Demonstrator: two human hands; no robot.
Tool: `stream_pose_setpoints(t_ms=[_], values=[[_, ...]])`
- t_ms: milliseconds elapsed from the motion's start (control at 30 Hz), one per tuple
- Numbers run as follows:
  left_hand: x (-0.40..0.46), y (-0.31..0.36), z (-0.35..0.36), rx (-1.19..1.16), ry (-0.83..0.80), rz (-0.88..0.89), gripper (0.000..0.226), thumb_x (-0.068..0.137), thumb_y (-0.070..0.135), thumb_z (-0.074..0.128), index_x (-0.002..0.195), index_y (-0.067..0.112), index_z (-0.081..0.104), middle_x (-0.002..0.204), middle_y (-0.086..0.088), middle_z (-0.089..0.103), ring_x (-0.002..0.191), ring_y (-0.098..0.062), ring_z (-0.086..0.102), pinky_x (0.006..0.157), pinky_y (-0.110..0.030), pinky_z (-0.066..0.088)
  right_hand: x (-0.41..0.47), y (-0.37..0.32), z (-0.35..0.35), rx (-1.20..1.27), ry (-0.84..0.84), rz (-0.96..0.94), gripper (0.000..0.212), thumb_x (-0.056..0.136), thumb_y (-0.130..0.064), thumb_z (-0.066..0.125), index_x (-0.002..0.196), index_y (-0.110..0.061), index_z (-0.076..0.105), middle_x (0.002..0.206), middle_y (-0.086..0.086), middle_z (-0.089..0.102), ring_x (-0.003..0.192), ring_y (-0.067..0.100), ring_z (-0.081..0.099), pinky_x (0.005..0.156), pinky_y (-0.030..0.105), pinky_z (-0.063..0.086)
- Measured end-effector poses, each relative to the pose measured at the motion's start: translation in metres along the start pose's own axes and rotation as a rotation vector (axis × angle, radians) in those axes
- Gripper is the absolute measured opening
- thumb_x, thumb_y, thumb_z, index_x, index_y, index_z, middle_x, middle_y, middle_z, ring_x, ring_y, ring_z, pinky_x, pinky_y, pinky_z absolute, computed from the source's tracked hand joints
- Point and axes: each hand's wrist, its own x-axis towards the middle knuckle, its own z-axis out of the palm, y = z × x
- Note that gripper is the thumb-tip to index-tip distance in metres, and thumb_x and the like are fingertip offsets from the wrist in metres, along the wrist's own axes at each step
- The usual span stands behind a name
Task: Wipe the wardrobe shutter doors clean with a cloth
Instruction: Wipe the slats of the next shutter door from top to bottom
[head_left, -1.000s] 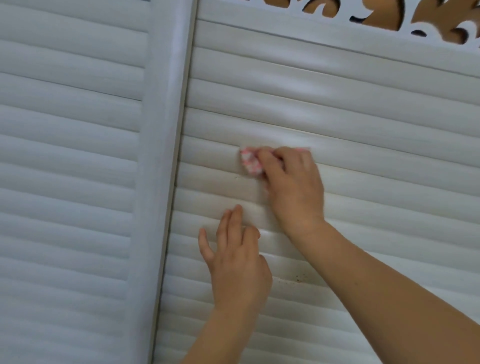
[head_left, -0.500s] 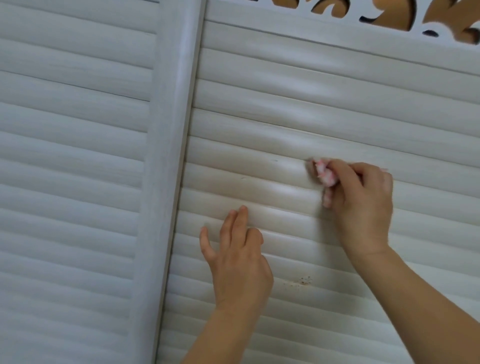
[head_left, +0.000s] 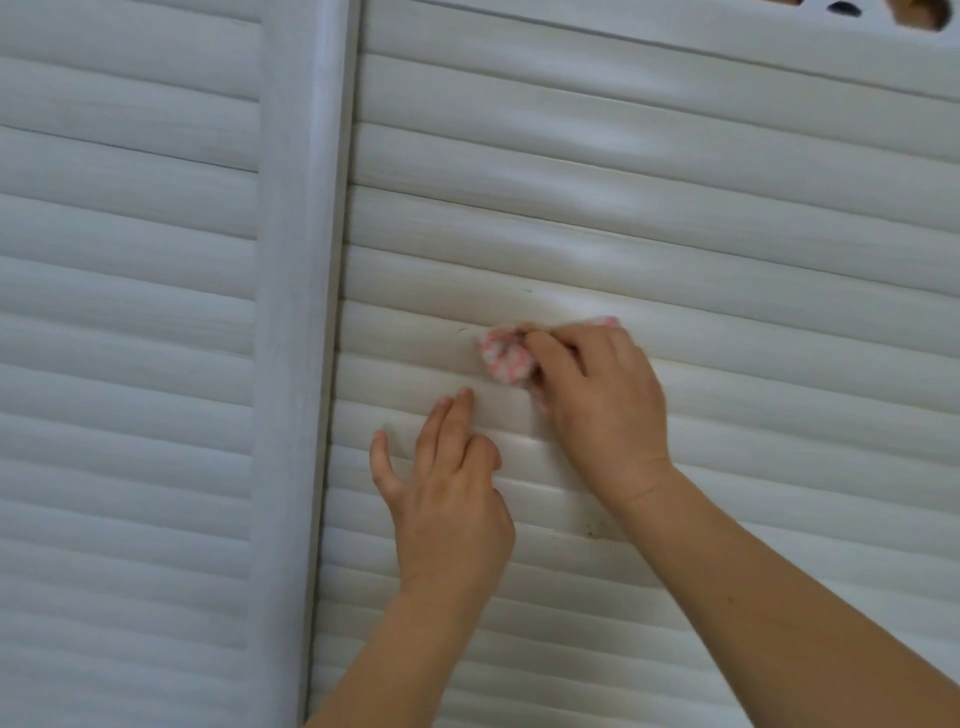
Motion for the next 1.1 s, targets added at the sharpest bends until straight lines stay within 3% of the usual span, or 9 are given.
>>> stream_pose_setpoints(t_ms=[133, 267, 367, 467, 600, 700, 767, 967, 1100], values=[[-0.002, 0.005, 0.002, 0.015, -0.031, -0.019, 0.035, 0.052, -0.008, 0.067, 0.068, 0.019, 0.053, 0.133, -0.007, 0.053, 0.126, -0.023, 0.047, 0.103, -0.055, 0.013, -0.036, 0.050, -0.035, -0.053, -0.013, 0.184, 0.035, 0.078, -0.016, 0.052, 0.107, -0.008, 0.070, 0.094, 0.016, 0.063, 0.086, 0.032, 0.044, 0.070, 0.039, 0.047], [-0.001, 0.006, 0.004, 0.029, -0.060, -0.037, 0.038, 0.052, -0.009, 0.068, 0.068, 0.020, 0.051, 0.135, -0.008, 0.051, 0.129, -0.024, 0.042, 0.104, -0.055, 0.010, -0.067, 0.089, -0.058, -0.094, -0.009, 0.486, 0.039, 0.082, -0.018, 0.043, 0.110, -0.007, 0.068, 0.102, 0.020, 0.062, 0.093, 0.035, 0.042, 0.076, 0.041, 0.045], [-0.001, 0.007, 0.004, 0.021, -0.062, -0.042, 0.039, 0.053, -0.010, 0.067, 0.068, 0.021, 0.050, 0.137, -0.008, 0.049, 0.130, -0.021, 0.034, 0.105, -0.054, 0.009, -0.069, 0.085, -0.050, -0.052, 0.136, 0.676, 0.041, 0.086, -0.021, 0.037, 0.106, -0.005, 0.068, 0.103, 0.020, 0.062, 0.098, 0.036, 0.044, 0.087, 0.043, 0.041], [0.000, 0.005, 0.004, 0.001, -0.055, -0.042, 0.040, 0.052, -0.010, 0.068, 0.067, 0.022, 0.050, 0.135, -0.007, 0.051, 0.129, -0.021, 0.037, 0.106, -0.052, 0.010, -0.057, 0.064, -0.032, -0.059, 0.222, 0.555, 0.029, 0.083, -0.014, 0.049, 0.101, -0.003, 0.069, 0.098, 0.020, 0.063, 0.094, 0.033, 0.050, 0.091, 0.042, 0.039], [0.001, 0.002, 0.002, -0.035, -0.026, -0.015, 0.040, 0.050, -0.012, 0.065, 0.067, 0.021, 0.049, 0.132, -0.007, 0.054, 0.124, -0.024, 0.047, 0.105, -0.049, 0.010, -0.032, 0.021, -0.006, -0.004, 0.155, 0.299, 0.029, 0.073, -0.004, 0.066, 0.102, -0.005, 0.071, 0.094, 0.017, 0.064, 0.086, 0.035, 0.056, 0.085, 0.036, 0.036], [0.000, -0.003, 0.001, -0.084, 0.015, -0.011, 0.023, 0.062, -0.003, 0.043, 0.068, 0.019, 0.049, 0.131, -0.008, 0.054, 0.122, -0.019, 0.049, 0.107, -0.044, 0.006, -0.012, -0.018, 0.005, 0.036, 0.110, 0.195, 0.031, 0.074, -0.011, 0.061, 0.104, -0.009, 0.071, 0.098, 0.014, 0.066, 0.091, 0.028, 0.043, 0.072, 0.034, 0.045], [0.000, -0.006, 0.001, -0.103, 0.022, -0.031, 0.024, 0.065, 0.003, 0.030, 0.069, 0.018, 0.050, 0.132, -0.010, 0.054, 0.122, -0.013, 0.044, 0.108, -0.042, 0.004, -0.009, -0.033, 0.010, 0.048, 0.082, 0.153, 0.032, 0.075, -0.012, 0.060, 0.105, -0.012, 0.071, 0.102, 0.012, 0.066, 0.093, 0.026, 0.041, 0.066, 0.032, 0.048], [-0.005, 0.003, 0.006, -0.116, -0.051, -0.080, 0.037, 0.058, -0.016, 0.055, 0.074, 0.017, 0.051, 0.135, -0.012, 0.048, 0.133, -0.013, 0.030, 0.108, -0.052, 0.002, -0.039, -0.016, 0.011, 0.004, 0.051, -0.055, 0.031, 0.084, -0.010, 0.052, 0.108, -0.011, 0.071, 0.103, 0.011, 0.068, 0.090, 0.027, 0.049, 0.066, 0.036, 0.045], [-0.008, 0.012, 0.010, -0.080, -0.105, -0.103, 0.041, 0.056, -0.017, 0.059, 0.074, 0.019, 0.050, 0.145, -0.014, 0.038, 0.139, -0.025, 0.026, 0.108, -0.051, 0.000, -0.061, 0.020, -0.008, -0.062, 0.044, -0.026, 0.029, 0.084, -0.009, 0.055, 0.109, -0.013, 0.070, 0.102, 0.008, 0.065, 0.087, 0.027, 0.049, 0.067, 0.038, 0.042]])
